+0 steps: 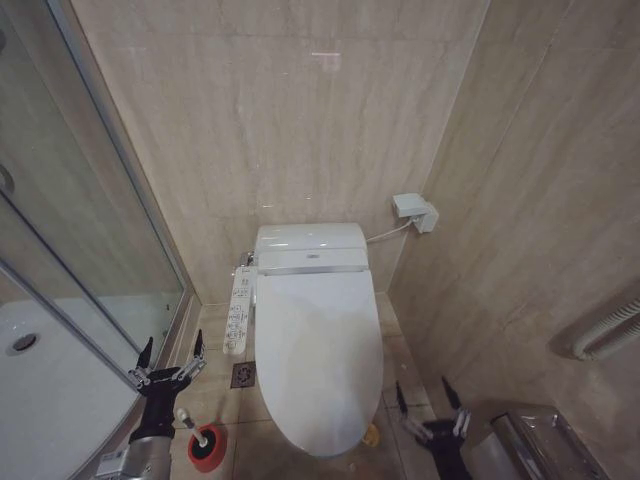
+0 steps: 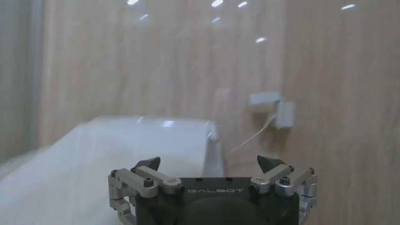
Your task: Open the toilet lid, clean the toilet bowl with a toilet brush, close the toilet lid, and flush.
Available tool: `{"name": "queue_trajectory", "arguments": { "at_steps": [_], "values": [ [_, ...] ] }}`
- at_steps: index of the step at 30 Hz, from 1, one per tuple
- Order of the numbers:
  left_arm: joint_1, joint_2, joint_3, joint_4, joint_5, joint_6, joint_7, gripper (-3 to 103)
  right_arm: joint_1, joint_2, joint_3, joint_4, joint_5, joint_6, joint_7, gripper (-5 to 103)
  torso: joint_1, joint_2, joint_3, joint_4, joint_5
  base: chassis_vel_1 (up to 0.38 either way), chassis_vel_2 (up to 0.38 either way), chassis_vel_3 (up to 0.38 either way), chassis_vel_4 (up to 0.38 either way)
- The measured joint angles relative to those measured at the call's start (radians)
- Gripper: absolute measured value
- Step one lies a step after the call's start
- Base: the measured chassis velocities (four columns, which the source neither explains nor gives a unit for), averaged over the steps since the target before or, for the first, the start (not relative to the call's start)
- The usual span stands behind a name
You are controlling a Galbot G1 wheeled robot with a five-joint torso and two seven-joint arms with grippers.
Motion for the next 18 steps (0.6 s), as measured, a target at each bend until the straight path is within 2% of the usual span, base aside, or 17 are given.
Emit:
{"name": "queue_trajectory", "arguments": {
  "at_steps": [8, 18],
  "values": [
    [-0.055, 0.001, 0.026, 0.066, -0.013, -0.01, 0.002, 100, -0.056, -0.095, -0.075, 0.004, -0.028, -0.017, 0.001, 100, 0.0, 0.0, 0.0, 0.0001, 0.0, 0.0, 0.0, 0.0, 0.0],
    [-0.098, -0.005, 0.041, 0.103, -0.015, -0.013, 0.002, 100, -0.075, -0.208, -0.178, -0.129, -0.047, -0.022, 0.007, 100, 0.0, 0.0, 0.0, -0.0002, 0.0001, 0.0, 0.0, 0.0, 0.0]
  ]
}}
